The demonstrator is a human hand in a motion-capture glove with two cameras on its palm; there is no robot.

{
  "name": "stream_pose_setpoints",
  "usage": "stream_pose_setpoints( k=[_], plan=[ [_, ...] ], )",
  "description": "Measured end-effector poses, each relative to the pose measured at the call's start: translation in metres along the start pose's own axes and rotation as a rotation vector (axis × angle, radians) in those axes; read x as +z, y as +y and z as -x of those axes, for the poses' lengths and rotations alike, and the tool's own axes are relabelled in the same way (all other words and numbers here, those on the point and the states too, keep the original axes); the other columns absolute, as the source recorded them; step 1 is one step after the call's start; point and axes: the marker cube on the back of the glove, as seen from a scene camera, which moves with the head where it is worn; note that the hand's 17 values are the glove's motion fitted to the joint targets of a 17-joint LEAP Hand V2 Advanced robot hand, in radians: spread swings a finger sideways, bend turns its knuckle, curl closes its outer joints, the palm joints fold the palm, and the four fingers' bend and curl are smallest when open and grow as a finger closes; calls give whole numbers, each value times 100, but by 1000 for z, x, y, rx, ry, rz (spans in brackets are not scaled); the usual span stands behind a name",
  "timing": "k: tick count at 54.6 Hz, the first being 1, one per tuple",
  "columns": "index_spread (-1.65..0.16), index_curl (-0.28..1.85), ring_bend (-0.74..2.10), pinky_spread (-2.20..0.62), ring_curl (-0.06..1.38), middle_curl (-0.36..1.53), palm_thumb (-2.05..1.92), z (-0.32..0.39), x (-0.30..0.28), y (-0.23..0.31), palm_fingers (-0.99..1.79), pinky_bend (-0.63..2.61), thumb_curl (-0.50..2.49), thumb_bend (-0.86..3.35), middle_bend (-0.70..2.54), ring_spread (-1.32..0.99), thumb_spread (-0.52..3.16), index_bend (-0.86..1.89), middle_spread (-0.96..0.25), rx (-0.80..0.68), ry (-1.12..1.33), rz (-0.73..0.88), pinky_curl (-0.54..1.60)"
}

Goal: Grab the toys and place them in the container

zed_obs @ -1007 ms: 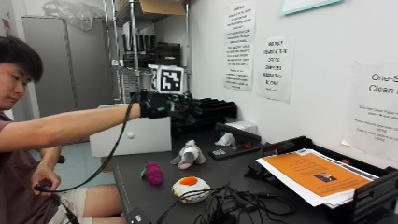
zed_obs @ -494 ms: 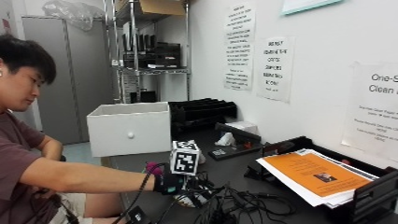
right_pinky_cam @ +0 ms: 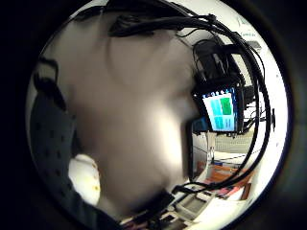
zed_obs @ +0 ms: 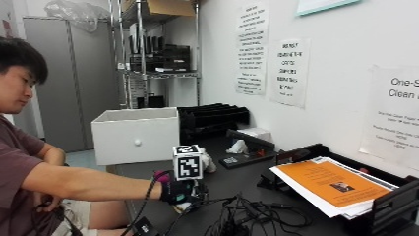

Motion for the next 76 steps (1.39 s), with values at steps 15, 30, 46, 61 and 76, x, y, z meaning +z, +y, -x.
stream_pose_setpoints(
  k=[15, 30, 46, 61, 76],
  plan=[
    [-34, 58, 136, -33, 59, 60, 58, 50, -117, 5, 116, 112, 60, 18, 112, -31, 98, 91, -29, -12, 49, 82, 48],
    [-31, 77, 145, -34, 63, 72, 57, 193, -298, 43, 105, 119, 75, 15, 124, -31, 82, 106, -27, -326, -21, -147, 55],
    [-29, 90, 150, -33, 65, 79, 55, 369, -367, 106, 100, 120, 89, 13, 128, -30, 73, 108, -25, -631, -3, -223, 60],
    [-28, 98, 152, -33, 65, 83, 54, 494, -348, 163, 98, 121, 100, 11, 128, -29, 69, 106, -24, -916, -133, -264, 63],
    [-28, 96, 150, -31, 64, 76, 41, 501, -302, 169, 26, 129, 100, 1, 93, -29, 82, 60, -28, -944, 333, 83, 64]
  ],
)
